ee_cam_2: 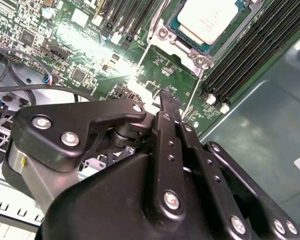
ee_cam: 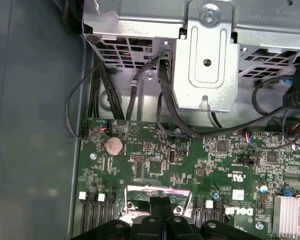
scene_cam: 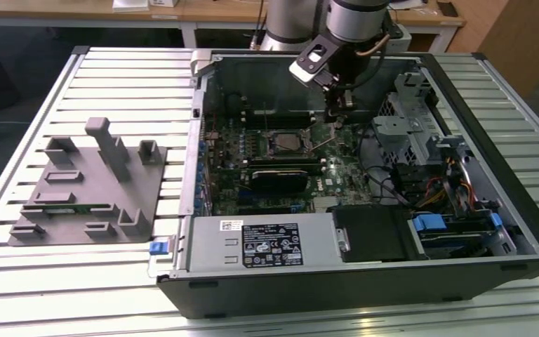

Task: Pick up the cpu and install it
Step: 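Close the cpu cover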

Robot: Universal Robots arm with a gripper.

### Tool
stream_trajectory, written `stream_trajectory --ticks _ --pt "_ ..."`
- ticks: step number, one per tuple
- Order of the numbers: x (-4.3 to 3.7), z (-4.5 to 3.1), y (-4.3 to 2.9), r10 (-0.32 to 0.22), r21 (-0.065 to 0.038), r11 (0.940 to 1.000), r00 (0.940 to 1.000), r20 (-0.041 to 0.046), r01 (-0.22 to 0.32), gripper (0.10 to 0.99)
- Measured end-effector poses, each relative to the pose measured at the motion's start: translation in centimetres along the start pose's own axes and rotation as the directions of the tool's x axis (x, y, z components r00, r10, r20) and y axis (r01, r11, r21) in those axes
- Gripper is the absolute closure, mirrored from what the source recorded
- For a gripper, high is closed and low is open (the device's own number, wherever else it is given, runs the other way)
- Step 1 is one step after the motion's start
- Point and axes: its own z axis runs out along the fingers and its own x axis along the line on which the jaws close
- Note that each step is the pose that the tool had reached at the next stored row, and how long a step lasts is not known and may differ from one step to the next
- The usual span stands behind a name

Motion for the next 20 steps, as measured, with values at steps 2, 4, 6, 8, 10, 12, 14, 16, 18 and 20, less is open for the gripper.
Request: stream_trajectory --ticks 2,4,6,8,10,12,14,16,18,20 --pt "0.01 0.01 0.04 0.0 0.0 1.0 1.0 -0.0001 0.0 0.98" --pt "0.01 0.02 0.07 0.0 0.0 1.0 1.0 -0.0001 0.0 0.98" --pt "0.02 0.02 0.09 0.0 0.0 1.0 1.0 0.0 0.0 0.98" --pt "0.04 0.02 0.14 0.0 0.0 1.0 1.0 0.0002 0.0 0.98" --pt "0.06 0.02 0.22 0.0 0.0 1.0 1.0 0.0003 0.0 0.98" --pt "0.07 0.03 0.37 0.0 0.0 1.0 1.0 0.0003 0.0 0.98" --pt "0.07 0.03 0.49 0.0 0.001 1.0 1.0 0.0004 0.0 0.98" --pt "0.07 0.05 0.63 0.0 0.001 1.0 1.0 0.0003 0.0 0.98" --pt "0.06 0.06 0.83 0.0 0.001 1.0 1.0 0.0003 0.0 0.98" --pt "0.06 0.06 0.96 0.0 0.001 1.0 1.0 0.0004 0.0 0.98"
